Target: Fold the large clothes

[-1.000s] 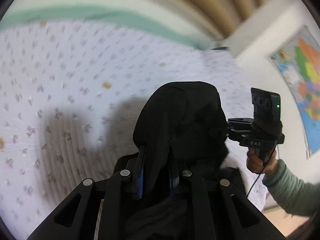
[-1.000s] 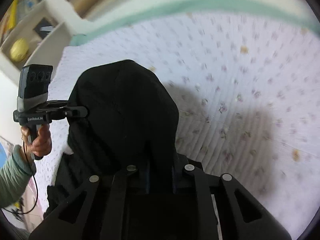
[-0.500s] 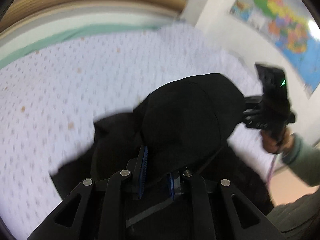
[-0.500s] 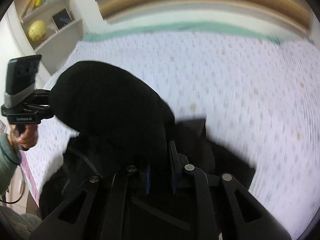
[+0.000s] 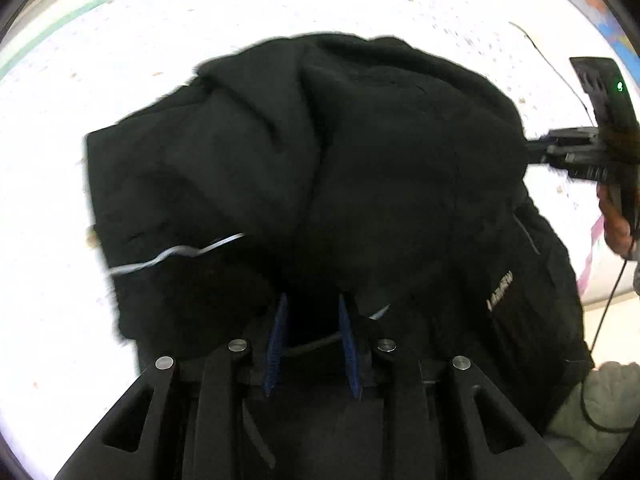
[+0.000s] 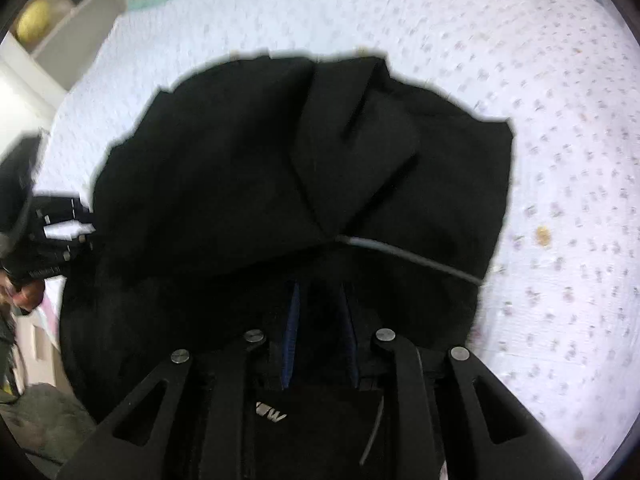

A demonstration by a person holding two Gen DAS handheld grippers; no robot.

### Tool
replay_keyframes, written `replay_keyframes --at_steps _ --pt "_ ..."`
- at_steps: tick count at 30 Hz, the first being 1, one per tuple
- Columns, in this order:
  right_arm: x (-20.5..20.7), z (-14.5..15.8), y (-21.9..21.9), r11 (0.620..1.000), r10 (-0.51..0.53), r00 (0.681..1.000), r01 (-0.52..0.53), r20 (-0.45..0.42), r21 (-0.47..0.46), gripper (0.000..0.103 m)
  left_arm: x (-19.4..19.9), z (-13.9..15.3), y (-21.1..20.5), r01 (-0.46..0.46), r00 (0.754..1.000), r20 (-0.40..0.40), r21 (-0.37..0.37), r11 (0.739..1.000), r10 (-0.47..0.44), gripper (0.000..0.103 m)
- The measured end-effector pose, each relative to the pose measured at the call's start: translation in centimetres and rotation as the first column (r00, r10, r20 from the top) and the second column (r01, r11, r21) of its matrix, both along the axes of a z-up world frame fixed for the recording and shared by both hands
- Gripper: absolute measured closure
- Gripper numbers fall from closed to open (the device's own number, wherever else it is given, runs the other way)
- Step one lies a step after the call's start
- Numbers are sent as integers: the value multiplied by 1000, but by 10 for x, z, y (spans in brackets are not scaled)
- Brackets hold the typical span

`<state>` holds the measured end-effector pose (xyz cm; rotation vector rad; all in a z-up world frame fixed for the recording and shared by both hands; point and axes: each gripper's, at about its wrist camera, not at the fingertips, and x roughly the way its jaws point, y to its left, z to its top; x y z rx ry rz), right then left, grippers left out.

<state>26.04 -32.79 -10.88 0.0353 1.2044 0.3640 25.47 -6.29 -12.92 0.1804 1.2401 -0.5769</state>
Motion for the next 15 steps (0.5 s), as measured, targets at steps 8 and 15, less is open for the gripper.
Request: replay_keyframes --at_steps 8,15 --pt "62 53 67 998 -12 988 2 156 68 48 66 76 14 -126 987 35 -417 900 154 66" --pt "56 -57 92 997 -46 999 45 -15 -68 48 81 -28 -30 -156 977 -184 -269 951 108 66"
